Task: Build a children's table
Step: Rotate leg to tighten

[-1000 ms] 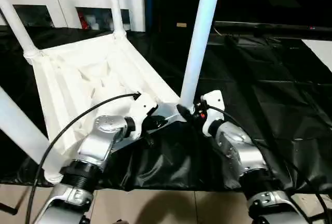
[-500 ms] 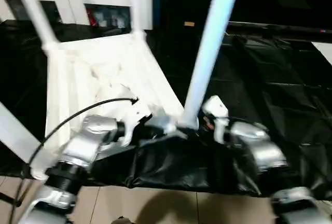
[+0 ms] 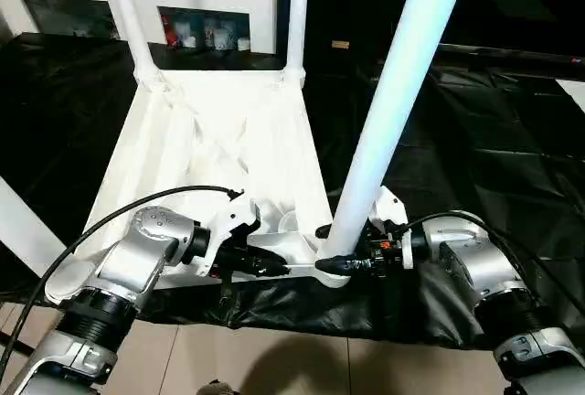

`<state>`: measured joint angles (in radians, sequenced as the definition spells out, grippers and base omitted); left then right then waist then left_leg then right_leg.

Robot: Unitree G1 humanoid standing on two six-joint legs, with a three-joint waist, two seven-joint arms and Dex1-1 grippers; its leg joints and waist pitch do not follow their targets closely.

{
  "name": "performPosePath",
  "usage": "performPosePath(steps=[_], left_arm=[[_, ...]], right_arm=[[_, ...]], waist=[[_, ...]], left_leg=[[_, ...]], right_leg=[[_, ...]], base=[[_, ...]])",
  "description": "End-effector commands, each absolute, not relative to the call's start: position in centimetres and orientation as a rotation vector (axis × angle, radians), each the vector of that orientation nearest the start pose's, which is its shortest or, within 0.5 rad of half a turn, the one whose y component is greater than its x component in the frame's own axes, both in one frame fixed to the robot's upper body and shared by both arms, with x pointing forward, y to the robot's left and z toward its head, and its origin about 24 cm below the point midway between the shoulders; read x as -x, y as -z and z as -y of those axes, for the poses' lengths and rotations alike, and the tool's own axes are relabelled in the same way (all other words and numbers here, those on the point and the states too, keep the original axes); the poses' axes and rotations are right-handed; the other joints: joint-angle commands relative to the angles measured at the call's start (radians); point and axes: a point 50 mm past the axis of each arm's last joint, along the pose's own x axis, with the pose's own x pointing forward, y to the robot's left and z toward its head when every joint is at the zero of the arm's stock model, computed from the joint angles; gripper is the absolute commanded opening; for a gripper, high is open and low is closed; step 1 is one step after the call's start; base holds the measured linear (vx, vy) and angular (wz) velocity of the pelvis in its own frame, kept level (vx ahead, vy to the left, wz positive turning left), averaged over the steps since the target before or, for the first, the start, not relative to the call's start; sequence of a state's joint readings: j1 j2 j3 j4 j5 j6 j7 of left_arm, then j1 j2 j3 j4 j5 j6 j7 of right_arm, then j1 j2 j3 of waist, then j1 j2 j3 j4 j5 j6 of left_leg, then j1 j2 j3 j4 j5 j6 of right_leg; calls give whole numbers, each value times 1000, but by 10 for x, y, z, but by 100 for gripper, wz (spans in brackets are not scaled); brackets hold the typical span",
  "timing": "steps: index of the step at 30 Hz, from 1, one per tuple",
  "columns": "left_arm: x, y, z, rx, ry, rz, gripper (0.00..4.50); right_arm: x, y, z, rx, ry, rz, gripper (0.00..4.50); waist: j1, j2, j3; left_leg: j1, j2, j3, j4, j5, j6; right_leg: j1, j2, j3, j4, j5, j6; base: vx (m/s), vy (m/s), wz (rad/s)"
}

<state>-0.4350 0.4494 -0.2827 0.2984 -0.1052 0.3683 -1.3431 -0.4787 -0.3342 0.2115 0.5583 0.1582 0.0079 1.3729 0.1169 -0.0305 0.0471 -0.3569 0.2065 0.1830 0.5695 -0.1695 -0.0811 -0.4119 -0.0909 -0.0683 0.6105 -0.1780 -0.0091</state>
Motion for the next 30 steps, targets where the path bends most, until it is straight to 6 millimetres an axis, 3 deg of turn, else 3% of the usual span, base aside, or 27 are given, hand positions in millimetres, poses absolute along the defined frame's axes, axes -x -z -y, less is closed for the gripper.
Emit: performPosePath(steps=[1, 7, 11, 12, 15, 16, 17, 20, 21, 24, 27, 29, 30], left_arm=[[-279, -57, -134, -199, 1502, -526, 0], [-283, -55, -134, -207, 1467, -524, 0], [-290, -53, -129, -203, 1362, -488, 0], [-296, -52, -126, -216, 1282, -468, 0], [-302, -51, -118, -204, 1186, -439, 0], [-302, -51, -118, -204, 1186, -439, 0], [-305, -51, -111, -197, 1132, -422, 0], [-307, -51, -103, -190, 1097, -406, 0], [-309, -51, -96, -178, 1077, -398, 0], [-311, -52, -83, -178, 1040, -378, 0], [-311, -52, -72, -186, 1052, -363, 0], [-310, -52, -71, -185, 1054, -362, 0], [-310, -52, -71, -191, 1059, -360, 0]], right_arm=[[-284, -39, 123, 146, -1572, -316, 245], [-278, -37, 123, 133, -1584, -325, 212], [-275, -32, 122, 103, -1544, -327, 206], [-273, -29, 118, 71, -1502, -318, 205], [-277, -20, 109, 57, -1351, -305, 201], [-277, -20, 109, 57, -1351, -305, 201], [-283, -14, 104, 59, -1207, -313, 200], [-289, -9, 98, 54, -1078, -322, 198], [-294, -6, 94, 40, -986, -334, 197], [-303, -5, 80, 7, -849, -349, 197], [-302, -13, 55, 16, -877, -286, 197], [-302, -14, 53, 18, -881, -281, 197], [-301, -16, 47, 19, -900, -267, 232]], waist=[[-2, 5, -59], [-3, 7, -58], [1, 10, -56], [1, 9, -54], [-1, 13, -50], [-7, 10, -49], [-10, 11, -49], [-25, 9, -47], [-35, 15, -47], [-48, 16, -47], [-55, 17, -51], [-59, 17, -50], [-60, 12, -50]], left_leg=[[5, 24, -3, -62, -240, 35], [7, 24, -3, -63, -254, 32], [15, 25, -1, -64, -289, 25], [10, 24, -5, -68, -301, 20], [17, 20, -9, -70, -351, 4], [15, 20, -10, -72, -357, -1], [14, 19, -12, -73, -362, -5], [14, 12, -18, -71, -383, -17], [15, 14, -19, -72, -389, -18], [13, 10, -24, -73, -411, -18], [14, 11, -24, -73, -418, -8], [7, 12, -24, -78, -414, -2], [6, 12, -23, -78, -415, 1]], right_leg=[[54, -44, 41, -70, -210, -215], [53, -43, 41, -72, -218, -215], [48, -43, 43, -79, -247, -212], [53, -45, 42, -81, -284, -198], [48, -49, 41, -95, -409, -155], [46, -48, 41, -99, -433, -141], [47, -48, 39, -100, -451, -134], [45, -53, 31, -116, -587, -74], [38, -51, 33, -120, -590, -70], [37, -49, 26, -124, -608, -58], [36, -48, 28, -124, -561, -70], [40, -45, 28, -119, -523, -79], [40, -44, 28, -120, -522, -79]], base=[[0, 0, 0], [0, 0, 0], [0, 0, 0], [0, 0, 0], [0, 0, 0], [0, 0, 0], [0, 0, 0], [-18, -2, -1], [0, 0, 0], [0, 0, 0], [0, 0, 0], [0, 0, 0], [0, 0, 0]])
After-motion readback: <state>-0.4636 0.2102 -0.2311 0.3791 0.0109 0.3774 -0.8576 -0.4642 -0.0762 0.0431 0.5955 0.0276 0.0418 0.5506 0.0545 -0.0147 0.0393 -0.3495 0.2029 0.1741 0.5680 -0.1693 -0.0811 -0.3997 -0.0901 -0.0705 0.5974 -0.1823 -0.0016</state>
